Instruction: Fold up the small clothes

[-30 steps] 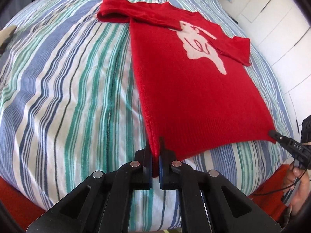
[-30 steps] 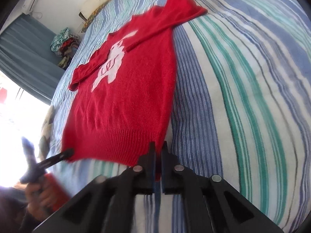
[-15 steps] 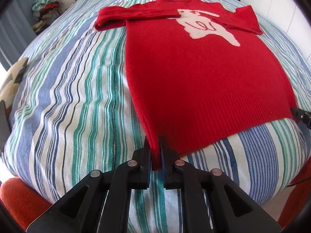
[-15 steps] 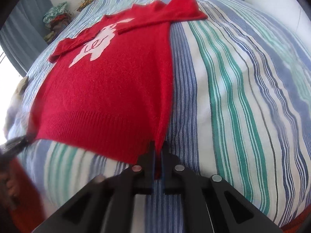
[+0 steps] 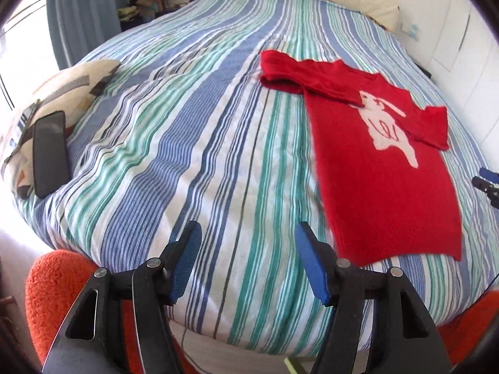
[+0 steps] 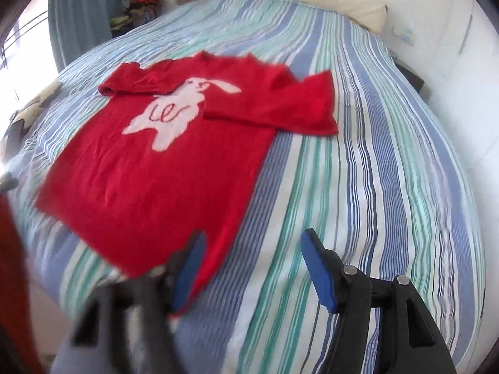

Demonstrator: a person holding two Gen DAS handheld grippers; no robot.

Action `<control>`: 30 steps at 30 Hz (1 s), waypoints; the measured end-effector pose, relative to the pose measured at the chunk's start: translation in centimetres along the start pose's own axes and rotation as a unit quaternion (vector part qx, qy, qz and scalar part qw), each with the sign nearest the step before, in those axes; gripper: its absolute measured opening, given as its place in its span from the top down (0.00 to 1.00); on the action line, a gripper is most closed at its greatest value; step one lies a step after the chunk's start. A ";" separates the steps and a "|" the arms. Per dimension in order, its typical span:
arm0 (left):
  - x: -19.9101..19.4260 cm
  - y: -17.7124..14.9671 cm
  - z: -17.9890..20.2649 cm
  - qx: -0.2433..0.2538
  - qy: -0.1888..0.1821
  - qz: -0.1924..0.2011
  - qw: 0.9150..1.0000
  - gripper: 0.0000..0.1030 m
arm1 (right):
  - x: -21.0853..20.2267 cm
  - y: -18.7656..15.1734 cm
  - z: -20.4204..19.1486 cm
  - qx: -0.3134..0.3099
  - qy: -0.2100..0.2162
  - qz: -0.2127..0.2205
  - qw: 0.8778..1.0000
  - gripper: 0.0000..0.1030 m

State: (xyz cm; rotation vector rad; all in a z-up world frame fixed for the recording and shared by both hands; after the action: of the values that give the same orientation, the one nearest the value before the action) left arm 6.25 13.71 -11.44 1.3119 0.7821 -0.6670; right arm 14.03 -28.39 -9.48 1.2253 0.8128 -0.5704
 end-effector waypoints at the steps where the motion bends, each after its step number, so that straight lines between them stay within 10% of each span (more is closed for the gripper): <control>1: 0.1 0.2 -0.1 -0.008 0.001 0.003 1.000 0.37 | 0.9 2.2 -0.9 -0.032 0.012 0.013 0.999 0.39; 8: 1.6 -1.2 -0.5 -0.005 0.022 -0.018 1.000 0.37 | 14.7 11.2 -7.7 -0.178 0.033 -0.005 0.983 0.40; 9: 1.8 -1.5 -0.9 -0.003 0.029 -0.024 0.999 0.37 | 16.6 11.5 -7.5 -0.173 0.029 -0.020 0.984 0.58; 10: 1.8 -1.8 -1.3 -0.003 0.032 -0.028 0.999 0.37 | 17.8 11.9 -6.7 -0.149 0.034 -0.030 0.988 0.94; 14: 2.0 -1.9 -2.1 -0.024 0.024 -0.031 0.999 0.37 | 14.2 13.1 2.7 0.055 0.042 0.054 0.996 0.94; 22: 2.8 -2.4 -0.8 -0.031 0.008 -0.050 0.998 0.37 | 7.4 -0.4 28.6 0.371 -0.041 0.086 0.924 0.94; 30: 2.4 -2.4 1.0 -0.004 0.012 -0.049 0.999 0.37 | 7.0 -7.2 34.3 0.490 -0.002 0.095 0.866 0.94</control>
State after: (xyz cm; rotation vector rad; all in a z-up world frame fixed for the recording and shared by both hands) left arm 5.79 12.39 -14.69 1.2822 0.8735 -0.7262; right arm 20.71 -63.06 -14.97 2.2043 0.3522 -0.8619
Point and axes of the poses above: each gripper's, at about its wrist camera, not at the fingertips, and x roughly the way its jaws point, z to its right, y to its top, the point moved 5 cm from there along x, roughly the way its jaws point, and after that the axes turned 1 degree about z, right-handed, at the moved point
